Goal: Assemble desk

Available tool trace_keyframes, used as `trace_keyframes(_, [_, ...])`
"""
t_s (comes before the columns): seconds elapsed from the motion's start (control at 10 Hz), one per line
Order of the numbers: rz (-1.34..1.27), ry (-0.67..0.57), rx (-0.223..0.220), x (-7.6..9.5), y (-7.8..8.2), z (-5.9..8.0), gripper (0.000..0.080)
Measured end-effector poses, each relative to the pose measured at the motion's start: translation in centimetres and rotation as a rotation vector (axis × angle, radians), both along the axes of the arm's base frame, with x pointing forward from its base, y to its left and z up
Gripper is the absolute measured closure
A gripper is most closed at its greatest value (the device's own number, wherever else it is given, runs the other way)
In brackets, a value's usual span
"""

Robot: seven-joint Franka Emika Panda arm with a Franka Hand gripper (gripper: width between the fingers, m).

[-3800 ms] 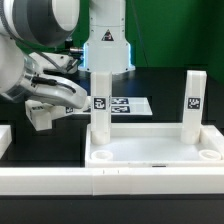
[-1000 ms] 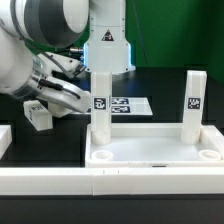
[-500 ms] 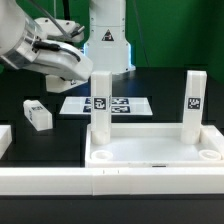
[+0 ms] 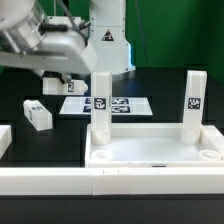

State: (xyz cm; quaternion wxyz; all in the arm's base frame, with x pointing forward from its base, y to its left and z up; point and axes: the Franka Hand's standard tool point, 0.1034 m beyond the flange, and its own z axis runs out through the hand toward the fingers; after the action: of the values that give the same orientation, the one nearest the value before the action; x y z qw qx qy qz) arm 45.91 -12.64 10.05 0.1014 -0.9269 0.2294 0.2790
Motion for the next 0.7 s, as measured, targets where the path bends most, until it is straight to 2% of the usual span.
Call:
trace_keyframes(0.1, [0.007,-0.089,-0.032,1.1,-0.1,0.8,0.0512])
trace_keyframes(0.3, [0.013,-0.212,-0.071,2.2,0.3,2.4,0.0512])
trace_keyframes(0.4, [0.019,-0.296,-0.104,2.9,0.6,3.1,0.0512])
trace_keyframes(0.7, [0.014,-0.438,-0.184,3.1,0.5,2.6,0.0512])
